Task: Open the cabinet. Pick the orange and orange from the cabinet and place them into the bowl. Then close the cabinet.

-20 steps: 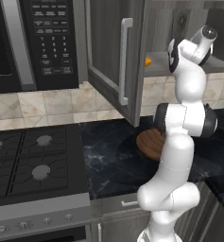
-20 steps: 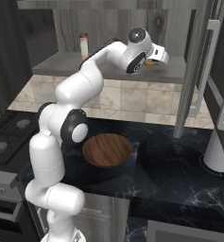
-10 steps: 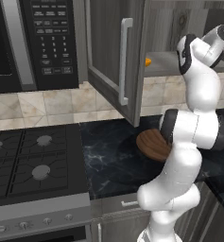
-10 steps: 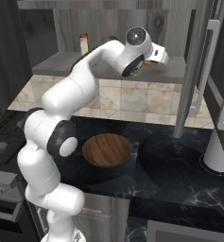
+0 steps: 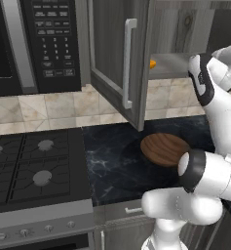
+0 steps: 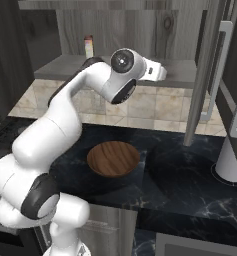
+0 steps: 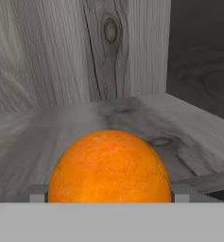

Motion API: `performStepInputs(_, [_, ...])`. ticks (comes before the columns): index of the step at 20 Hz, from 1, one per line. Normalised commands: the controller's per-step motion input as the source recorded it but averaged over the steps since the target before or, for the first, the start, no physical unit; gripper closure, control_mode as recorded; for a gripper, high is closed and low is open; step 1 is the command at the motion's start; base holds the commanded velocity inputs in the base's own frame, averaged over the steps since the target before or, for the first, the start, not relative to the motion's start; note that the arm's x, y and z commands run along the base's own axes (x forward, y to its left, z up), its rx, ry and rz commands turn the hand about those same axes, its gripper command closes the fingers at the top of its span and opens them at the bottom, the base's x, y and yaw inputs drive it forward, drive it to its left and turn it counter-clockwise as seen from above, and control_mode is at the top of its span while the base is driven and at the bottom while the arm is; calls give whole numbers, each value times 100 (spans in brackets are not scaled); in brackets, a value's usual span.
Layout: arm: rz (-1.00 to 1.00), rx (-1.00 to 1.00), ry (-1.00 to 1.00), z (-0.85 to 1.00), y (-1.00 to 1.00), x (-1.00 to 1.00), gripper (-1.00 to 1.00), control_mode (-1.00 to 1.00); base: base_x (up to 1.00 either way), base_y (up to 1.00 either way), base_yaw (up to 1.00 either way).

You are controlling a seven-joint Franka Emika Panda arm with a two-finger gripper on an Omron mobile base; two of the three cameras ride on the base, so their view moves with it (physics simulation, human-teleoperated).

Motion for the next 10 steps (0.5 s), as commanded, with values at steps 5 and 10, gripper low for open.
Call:
performStepInputs(5, [0, -1, -4, 23, 32, -100, 100, -100, 0, 0, 0])
performStepInputs(10, [0, 0, 0, 59, 30, -100, 100, -100, 0, 0, 0])
